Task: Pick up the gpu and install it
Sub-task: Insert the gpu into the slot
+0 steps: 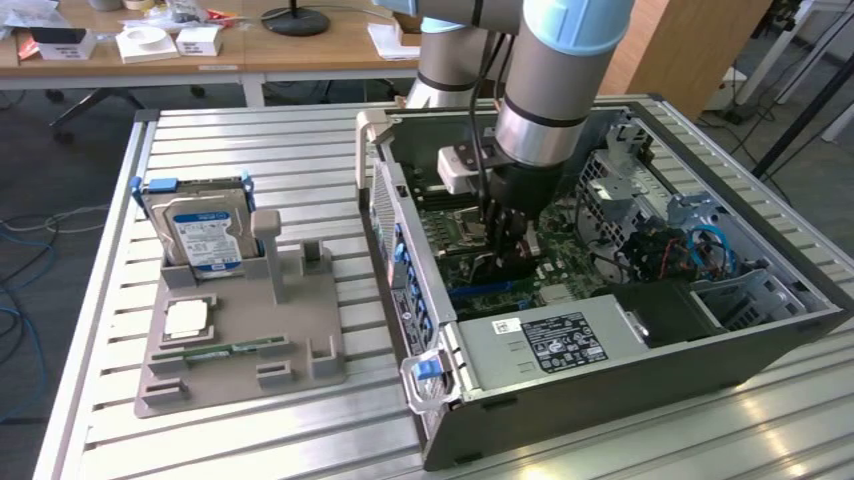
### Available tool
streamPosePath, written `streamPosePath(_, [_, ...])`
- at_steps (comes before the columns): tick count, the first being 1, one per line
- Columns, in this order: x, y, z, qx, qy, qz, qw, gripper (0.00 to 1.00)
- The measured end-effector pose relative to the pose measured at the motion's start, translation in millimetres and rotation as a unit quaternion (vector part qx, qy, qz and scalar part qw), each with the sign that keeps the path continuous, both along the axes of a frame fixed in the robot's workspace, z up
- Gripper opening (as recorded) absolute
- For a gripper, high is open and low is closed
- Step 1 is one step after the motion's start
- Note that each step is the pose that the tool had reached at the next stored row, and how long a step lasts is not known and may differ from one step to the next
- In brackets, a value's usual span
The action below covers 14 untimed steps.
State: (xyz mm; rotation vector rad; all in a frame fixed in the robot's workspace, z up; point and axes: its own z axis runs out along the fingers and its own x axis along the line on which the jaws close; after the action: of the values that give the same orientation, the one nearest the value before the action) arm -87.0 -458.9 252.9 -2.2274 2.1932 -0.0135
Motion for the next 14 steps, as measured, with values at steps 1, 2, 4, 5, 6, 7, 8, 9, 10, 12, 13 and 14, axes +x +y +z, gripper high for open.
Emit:
streamPosePath(1, [0.0, -0.1, -0.4, 0.0, 0.0, 0.0, 1.0, 0.26])
streamPosePath(2, [0.0, 0.0, -0.4, 0.0, 0.0, 0.0, 1.0, 0.26])
streamPosePath(4, [0.0, 0.0, -0.7, 0.0, 0.0, 0.0, 1.0, 0.26])
streamPosePath(5, [0.0, 0.0, -1.2, 0.0002, -0.0001, 0.0, 1.0, 0.26])
streamPosePath(6, [0.0, 0.0, -1.2, 0.0, 0.0, 0.0, 1.0, 0.26])
streamPosePath(7, [0.0, 0.0, -1.2, 0.0, 0.0, 0.0, 1.0, 0.26])
streamPosePath(8, [0.0, 0.0, -1.2, 0.0, 0.0, 0.0, 1.0, 0.26])
streamPosePath(9, [0.0, 0.0, -1.2, 0.0, 0.0, 0.0, 1.0, 0.26])
streamPosePath(10, [0.0, 0.0, -1.3, -0.0001, 0.0, 0.0, 1.0, 0.26])
streamPosePath(12, [0.0, 0.0, -2.0, 0.0, 0.0, 0.0, 1.0, 0.26])
streamPosePath(13, [0.0, 0.0, -2.0, 0.0, 0.0, 0.0, 1.0, 0.26])
streamPosePath(14, [0.0, 0.0, -2.0, 0.0, 0.0, 0.0, 1.0, 0.26])
